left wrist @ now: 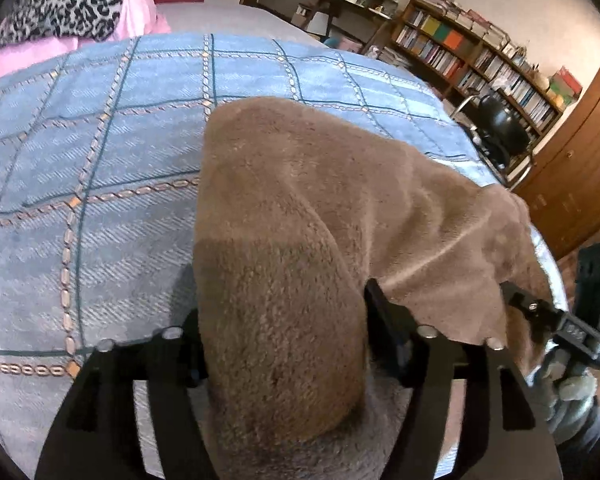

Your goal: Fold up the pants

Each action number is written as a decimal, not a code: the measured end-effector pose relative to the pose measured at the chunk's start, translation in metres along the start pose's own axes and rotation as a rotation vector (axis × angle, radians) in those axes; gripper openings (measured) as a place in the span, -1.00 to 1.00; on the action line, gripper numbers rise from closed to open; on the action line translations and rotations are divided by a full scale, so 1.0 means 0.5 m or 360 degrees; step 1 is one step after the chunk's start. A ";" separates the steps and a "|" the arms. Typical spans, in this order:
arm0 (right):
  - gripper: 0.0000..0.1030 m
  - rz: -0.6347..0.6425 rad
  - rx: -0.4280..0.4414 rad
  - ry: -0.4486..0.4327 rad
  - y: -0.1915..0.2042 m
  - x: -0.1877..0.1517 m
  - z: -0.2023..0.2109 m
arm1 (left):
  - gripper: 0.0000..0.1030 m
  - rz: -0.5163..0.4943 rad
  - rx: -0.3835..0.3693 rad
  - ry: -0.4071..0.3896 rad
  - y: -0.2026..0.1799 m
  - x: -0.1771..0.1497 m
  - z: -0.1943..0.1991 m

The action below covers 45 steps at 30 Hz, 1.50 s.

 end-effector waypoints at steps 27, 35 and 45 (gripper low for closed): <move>0.22 0.0545 -0.0357 -0.0088 0.151 0.074 0.033 | 0.67 -0.0076 0.0251 -0.0089 0.015 -0.007 0.093; 0.22 0.0358 -0.0362 0.0067 0.039 0.038 -0.023 | 0.71 -0.0085 0.0262 -0.0077 0.027 -0.020 0.089; 0.24 0.0443 -0.0394 -0.0054 0.083 0.038 0.018 | 0.73 -0.0187 0.0393 -0.0129 0.016 -0.031 0.123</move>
Point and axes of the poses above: each gripper's, at about its wrist camera, not at the fingertips, and z roughly against the way its jaws point, y to its left, x to its top, the point moved 10 cm from there along -z, roughly the way its jaws point, and after that the axes turned 9 degrees about x, right-handed, at the moved point
